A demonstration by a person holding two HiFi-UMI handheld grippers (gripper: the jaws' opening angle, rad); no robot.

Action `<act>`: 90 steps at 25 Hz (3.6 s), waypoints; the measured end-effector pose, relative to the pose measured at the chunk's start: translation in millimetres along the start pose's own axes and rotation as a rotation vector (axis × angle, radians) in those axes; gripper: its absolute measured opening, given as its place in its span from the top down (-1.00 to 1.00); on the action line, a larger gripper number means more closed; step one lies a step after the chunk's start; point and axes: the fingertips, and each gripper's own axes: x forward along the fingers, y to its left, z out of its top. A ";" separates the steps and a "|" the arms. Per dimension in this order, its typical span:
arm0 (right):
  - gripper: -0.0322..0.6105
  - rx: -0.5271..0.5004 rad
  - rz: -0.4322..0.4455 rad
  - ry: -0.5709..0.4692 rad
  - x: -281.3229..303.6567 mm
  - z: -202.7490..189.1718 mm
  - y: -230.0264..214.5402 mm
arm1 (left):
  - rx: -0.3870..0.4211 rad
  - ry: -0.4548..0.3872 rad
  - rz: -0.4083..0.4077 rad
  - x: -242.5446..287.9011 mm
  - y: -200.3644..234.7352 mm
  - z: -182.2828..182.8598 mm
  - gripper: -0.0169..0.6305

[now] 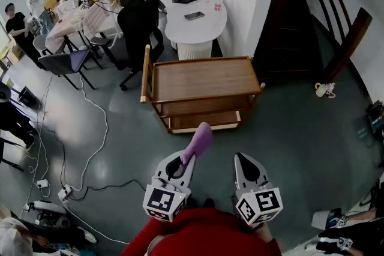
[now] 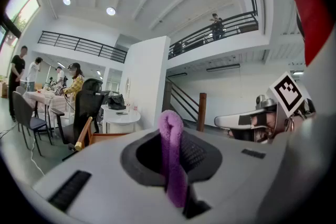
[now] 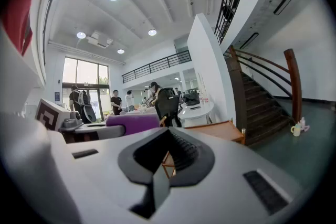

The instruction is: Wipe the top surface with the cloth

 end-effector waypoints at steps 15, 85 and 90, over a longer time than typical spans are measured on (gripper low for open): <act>0.89 0.017 0.011 0.016 -3.3 -1.5 -6.9 | -0.011 0.030 0.010 3.2 -2.5 -7.4 0.80; 0.89 0.283 -0.362 0.290 237.4 63.4 -344.9 | -0.199 0.491 -0.179 660.7 67.4 -83.1 0.80; 0.89 0.247 -0.199 0.370 282.5 59.2 -340.1 | -0.199 0.547 -0.027 647.9 134.2 -108.6 0.80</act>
